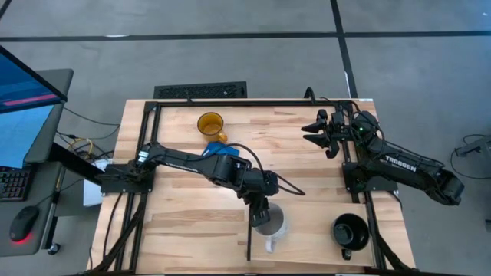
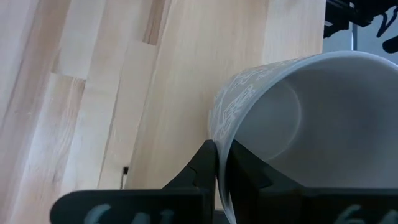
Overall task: Stack small to large cups/mugs on shelf
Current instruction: Put the gray mug on the shelf
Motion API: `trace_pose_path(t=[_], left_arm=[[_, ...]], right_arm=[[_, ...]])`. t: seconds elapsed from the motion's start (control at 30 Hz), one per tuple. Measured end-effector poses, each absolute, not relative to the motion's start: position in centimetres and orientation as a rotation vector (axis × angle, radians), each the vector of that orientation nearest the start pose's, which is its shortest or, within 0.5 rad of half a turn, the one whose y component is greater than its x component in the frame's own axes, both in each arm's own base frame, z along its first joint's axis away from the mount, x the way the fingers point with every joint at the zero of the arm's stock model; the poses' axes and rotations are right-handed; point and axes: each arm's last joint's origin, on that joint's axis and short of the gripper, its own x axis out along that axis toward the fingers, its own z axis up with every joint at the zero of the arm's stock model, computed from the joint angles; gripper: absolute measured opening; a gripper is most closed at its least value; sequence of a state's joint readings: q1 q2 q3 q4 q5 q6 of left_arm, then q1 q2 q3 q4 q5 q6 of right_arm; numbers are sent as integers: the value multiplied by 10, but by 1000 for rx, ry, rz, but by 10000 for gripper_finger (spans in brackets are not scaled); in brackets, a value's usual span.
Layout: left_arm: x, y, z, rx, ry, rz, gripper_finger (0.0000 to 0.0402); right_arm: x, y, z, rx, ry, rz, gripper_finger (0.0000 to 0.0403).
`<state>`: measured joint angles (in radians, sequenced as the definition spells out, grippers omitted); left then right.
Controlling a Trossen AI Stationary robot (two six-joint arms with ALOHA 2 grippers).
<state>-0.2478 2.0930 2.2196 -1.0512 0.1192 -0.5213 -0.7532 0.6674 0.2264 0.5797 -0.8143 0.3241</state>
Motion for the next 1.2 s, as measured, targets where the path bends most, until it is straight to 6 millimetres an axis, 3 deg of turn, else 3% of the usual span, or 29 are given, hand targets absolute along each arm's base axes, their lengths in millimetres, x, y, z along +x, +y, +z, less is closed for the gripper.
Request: trace_pose_path(t=[0.17,0.6,1.2], left_arm=[[436,-114,338,-427,1011,-110,6],[437,-115,338,-440,1004,-114,32],[438,-114,338,-450,998,-114,37]], right_arm=[[121,-85,229,227,-86,77,182],[121,-84,228,228,-80,98,182],[121,-84,228,227,-80,98,182]])
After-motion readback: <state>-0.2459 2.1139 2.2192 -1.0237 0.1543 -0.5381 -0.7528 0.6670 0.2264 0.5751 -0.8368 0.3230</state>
